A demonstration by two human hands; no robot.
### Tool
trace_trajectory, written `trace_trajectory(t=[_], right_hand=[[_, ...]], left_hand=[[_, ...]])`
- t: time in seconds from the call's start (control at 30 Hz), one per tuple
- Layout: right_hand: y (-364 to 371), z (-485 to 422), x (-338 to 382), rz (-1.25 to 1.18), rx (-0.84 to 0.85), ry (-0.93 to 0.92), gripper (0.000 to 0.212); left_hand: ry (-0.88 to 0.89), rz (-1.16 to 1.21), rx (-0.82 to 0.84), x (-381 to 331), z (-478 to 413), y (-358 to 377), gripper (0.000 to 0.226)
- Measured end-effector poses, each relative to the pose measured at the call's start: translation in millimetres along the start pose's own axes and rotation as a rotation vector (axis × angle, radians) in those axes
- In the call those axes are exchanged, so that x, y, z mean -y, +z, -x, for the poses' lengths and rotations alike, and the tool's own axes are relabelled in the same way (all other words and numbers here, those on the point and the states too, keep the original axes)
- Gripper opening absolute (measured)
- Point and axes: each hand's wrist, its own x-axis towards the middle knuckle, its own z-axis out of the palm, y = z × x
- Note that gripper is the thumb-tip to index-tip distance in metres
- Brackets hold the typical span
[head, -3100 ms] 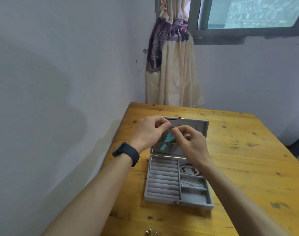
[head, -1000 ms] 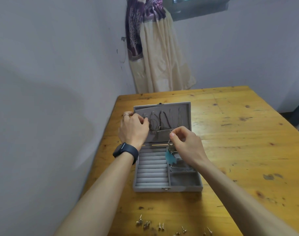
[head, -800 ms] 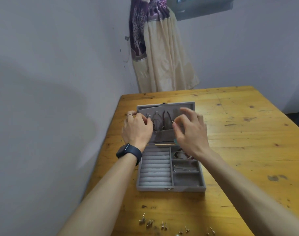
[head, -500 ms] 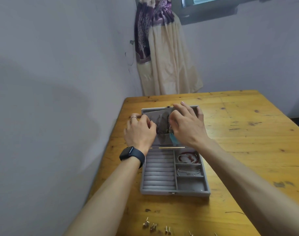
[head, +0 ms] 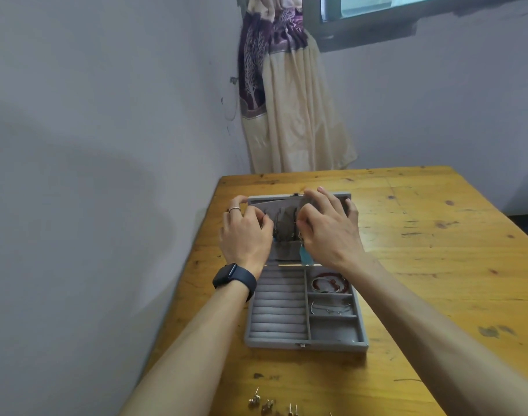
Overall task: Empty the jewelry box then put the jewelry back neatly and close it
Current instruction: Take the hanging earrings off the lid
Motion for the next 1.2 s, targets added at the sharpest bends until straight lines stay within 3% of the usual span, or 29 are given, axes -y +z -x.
trace_trajectory(t=[0.27, 0.4, 0.57, 0.67, 0.77, 1.2], right_hand=[[0, -1, -3, -0.030, 0.001, -0.013, 0.014], [-4, 2, -2, -0.133, -0.044, -0.021, 0.012], [-22, 30, 13, -0.458, -0.236, 0.043, 0.004], [-40, 57, 28, -0.705, -0.185, 0.135, 0.003], [-49, 86, 42, -0.803, -0.136, 0.184, 0.004], [-1, 218, 146, -0.787, 0.277, 0.276, 0.012]], left_hand=[[0.062, 0.273, -0.094, 0, 1, -7, 0.010], [-0.091, 0.561, 0.018, -2, 8, -21, 0.008], [-0.230, 0.879, 0.204, 3, 20, -47, 0.028], [-0.212, 0.962, 0.323, 9, 33, -67, 0.021], [-0.245, 1.036, 0.427, 19, 53, -88, 0.020], [-0.409, 0.722, 0.866, 117, 165, -169, 0.016]])
